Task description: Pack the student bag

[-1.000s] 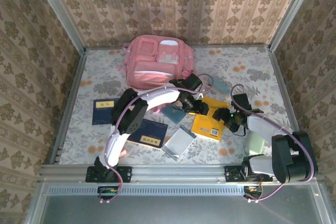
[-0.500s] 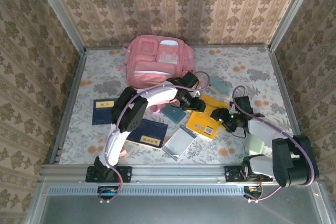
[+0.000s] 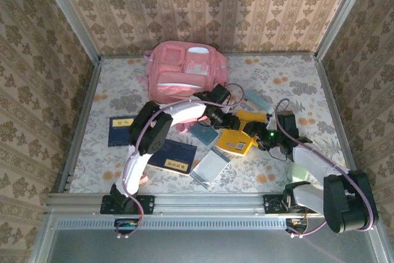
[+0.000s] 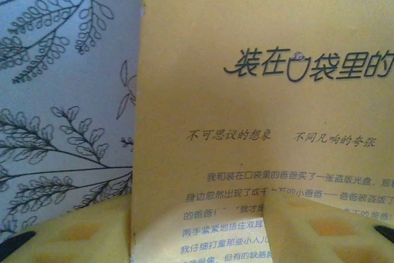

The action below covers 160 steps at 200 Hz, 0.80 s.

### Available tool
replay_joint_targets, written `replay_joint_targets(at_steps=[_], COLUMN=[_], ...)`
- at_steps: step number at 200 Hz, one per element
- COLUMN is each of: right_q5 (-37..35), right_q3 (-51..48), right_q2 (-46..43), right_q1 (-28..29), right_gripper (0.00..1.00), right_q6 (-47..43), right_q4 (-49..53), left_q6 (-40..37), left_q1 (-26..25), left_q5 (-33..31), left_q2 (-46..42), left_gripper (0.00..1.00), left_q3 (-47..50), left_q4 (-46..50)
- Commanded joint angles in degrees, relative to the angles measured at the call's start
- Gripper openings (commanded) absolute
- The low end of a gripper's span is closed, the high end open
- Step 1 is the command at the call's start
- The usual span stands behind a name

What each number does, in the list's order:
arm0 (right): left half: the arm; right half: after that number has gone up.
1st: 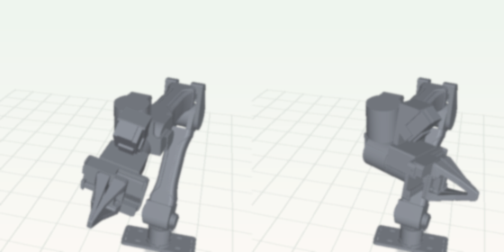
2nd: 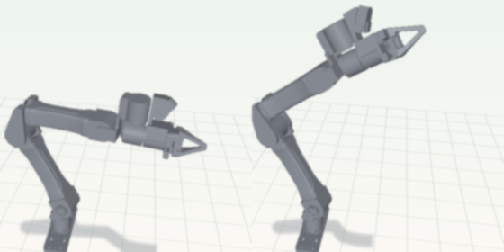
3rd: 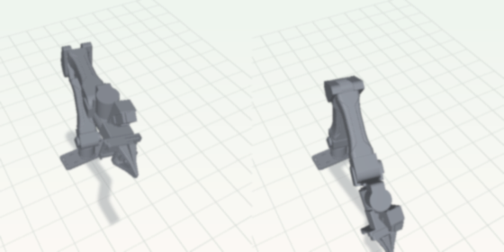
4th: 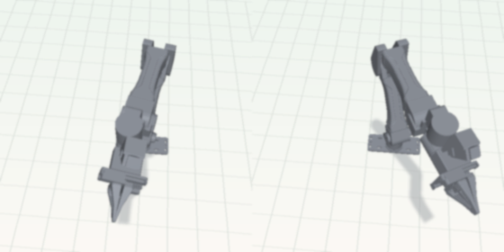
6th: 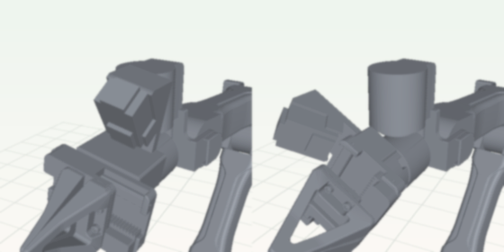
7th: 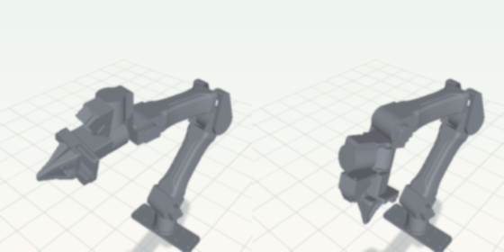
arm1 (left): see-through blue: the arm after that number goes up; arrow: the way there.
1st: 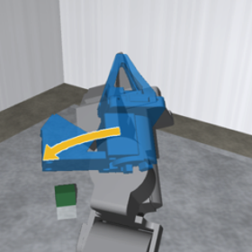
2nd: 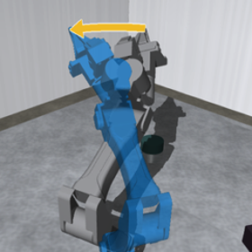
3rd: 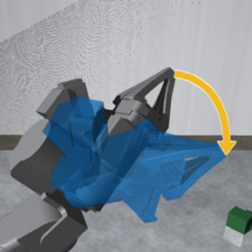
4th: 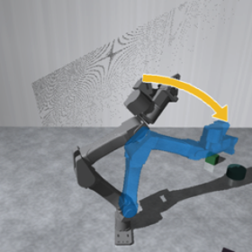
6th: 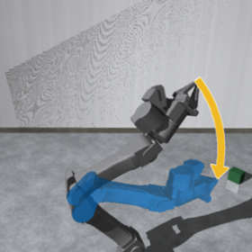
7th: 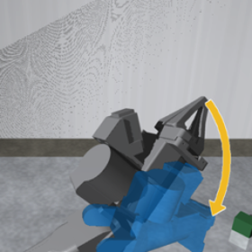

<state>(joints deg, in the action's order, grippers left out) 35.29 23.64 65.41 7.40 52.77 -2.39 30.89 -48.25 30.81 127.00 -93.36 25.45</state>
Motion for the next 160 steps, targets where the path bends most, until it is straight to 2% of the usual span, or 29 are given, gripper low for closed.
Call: replay_joint_targets(at_steps=[1,18,52,85,108,118,160], right_q5=[2.96,1.40,-2.56,-6.37,-8.32,-8.56,-6.38], right_q3=[-0.79,-0.69,-1.20,-1.23,-0.90,-0.47,2.33], right_q2=[1.37,2.24,3.07,1.66,-1.09,-2.61,-10.18], right_q1=[0.34,0.34,0.25,0.25,0.25,0.25,1.47], right_gripper=[0.65,0.63,0.51,0.18,0.03,0.00,0.00], right_q6=[2.31,1.82,0.43,-1.22,-2.42,-3.03,-5.07], right_q4=[-8.31,-7.89,-5.95,-2.27,0.71,2.01,5.11], left_q6=[1.36,1.53,2.09,3.21,3.19,3.43,2.54], left_q1=[-1.77,-1.68,-0.74,0.76,1.73,2.37,4.20], left_q5=[5.48,5.43,4.83,5.14,4.38,4.02,1.90], left_q2=[-0.81,-1.01,-2.50,-4.48,-7.23,-8.90,-18.63], left_gripper=[0.55,0.54,0.54,0.54,0.55,0.56,0.60], left_q3=[1.17,1.21,2.75,4.59,5.00,5.26,7.73], left_q4=[-0.97,-1.10,-2.12,-3.58,-3.21,-3.04,-1.38])
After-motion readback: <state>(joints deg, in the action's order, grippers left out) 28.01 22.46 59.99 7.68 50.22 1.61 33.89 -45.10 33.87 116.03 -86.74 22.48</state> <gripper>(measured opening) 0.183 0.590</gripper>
